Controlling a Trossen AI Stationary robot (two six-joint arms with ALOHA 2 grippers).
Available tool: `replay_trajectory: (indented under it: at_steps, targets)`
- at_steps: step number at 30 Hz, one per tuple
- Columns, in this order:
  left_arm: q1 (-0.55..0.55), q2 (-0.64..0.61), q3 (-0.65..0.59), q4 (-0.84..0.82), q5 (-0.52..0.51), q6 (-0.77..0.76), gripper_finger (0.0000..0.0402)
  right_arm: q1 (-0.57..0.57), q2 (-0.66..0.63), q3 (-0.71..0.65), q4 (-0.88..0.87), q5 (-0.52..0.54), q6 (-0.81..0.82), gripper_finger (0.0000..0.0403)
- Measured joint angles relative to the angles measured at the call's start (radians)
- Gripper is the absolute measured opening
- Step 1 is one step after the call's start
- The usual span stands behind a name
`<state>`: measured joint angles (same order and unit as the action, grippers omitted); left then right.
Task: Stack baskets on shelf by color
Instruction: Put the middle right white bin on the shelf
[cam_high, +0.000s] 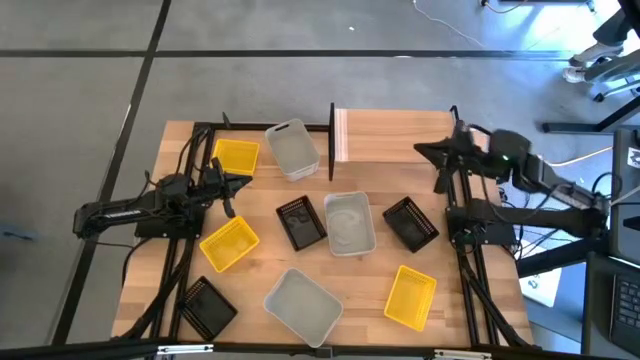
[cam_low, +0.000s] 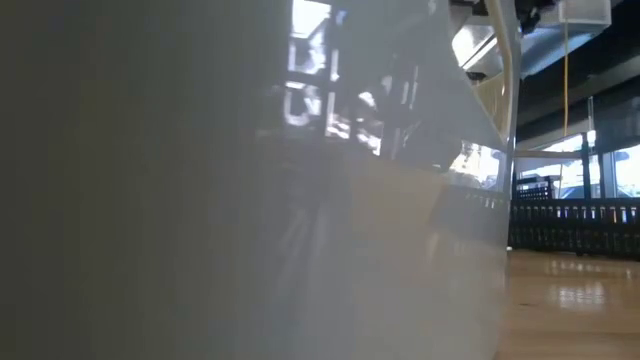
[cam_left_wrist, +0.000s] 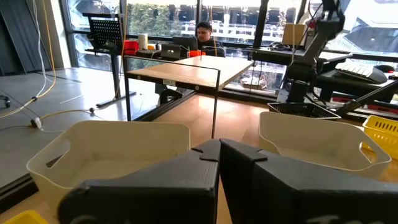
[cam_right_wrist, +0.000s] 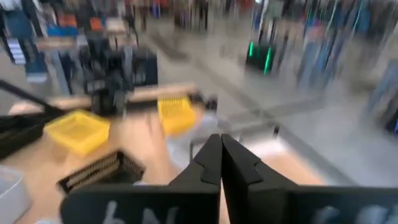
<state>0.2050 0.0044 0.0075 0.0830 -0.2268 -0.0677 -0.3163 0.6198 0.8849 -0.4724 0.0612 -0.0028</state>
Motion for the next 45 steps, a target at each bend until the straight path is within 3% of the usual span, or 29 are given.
replay_trajectory:
  at_steps: [9,15,24,33,38,45]
  targets:
    - [0.000,0.000,0.000,0.000,0.000,0.000,0.0000,0.067,0.352,0.429,-0.630,0.000,0.280,0.0000]
    - [0.000,0.000,0.000,0.000,0.000,0.000,0.0000,0.157,0.494,0.561,-0.920,-0.017,0.337,0.0000]
    - [0.000,0.000,0.000,0.000,0.000,0.000,0.0000,0.181,0.601,0.568,-0.925,-0.089,0.545,0.0010]
    - [0.000,0.000,0.000,0.000,0.000,0.000,0.0000,0.162,0.707,0.568,-0.811,-0.241,0.735,0.0071]
    - [0.000,0.000,0.000,0.000,0.000,0.000,0.0000,0.162,0.803,0.568,-0.803,-0.208,0.881,0.0095]
    - [0.000,0.000,0.000,0.000,0.000,0.000,0.0000,0.161,0.959,0.568,-0.752,-0.195,0.912,0.0096]
